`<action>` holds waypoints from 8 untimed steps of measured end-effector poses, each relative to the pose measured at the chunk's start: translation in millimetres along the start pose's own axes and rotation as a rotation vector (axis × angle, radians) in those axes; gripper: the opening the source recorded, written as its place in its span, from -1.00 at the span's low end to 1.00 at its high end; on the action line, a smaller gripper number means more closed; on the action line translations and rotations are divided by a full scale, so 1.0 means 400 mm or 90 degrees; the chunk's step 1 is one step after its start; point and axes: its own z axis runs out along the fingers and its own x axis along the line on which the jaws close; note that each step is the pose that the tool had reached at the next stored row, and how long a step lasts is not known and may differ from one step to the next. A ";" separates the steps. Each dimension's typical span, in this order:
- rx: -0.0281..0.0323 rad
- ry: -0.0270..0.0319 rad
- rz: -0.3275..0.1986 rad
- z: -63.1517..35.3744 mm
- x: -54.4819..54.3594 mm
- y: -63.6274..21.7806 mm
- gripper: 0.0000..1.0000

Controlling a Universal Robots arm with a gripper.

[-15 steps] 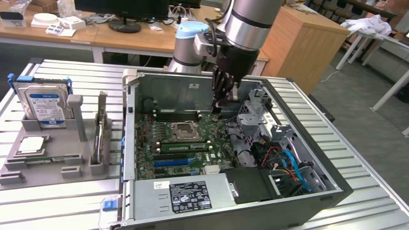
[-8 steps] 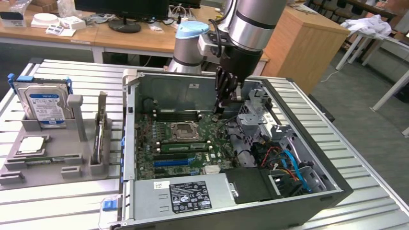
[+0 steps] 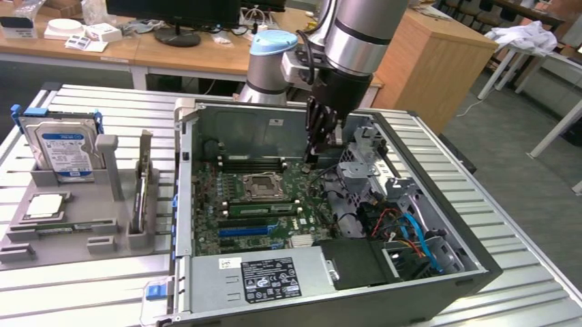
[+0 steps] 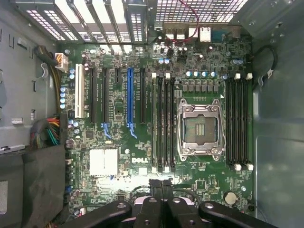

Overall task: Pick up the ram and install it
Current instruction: 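Press down the ram until it locks into place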

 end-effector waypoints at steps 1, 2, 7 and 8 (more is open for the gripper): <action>0.0002 0.0000 0.000 0.003 0.000 0.000 -0.79; 0.0004 0.0001 0.000 0.006 0.000 0.000 -0.79; 0.0010 0.0001 0.000 0.022 0.001 -0.001 -0.79; 0.0010 0.0001 0.000 0.025 0.001 -0.001 -0.79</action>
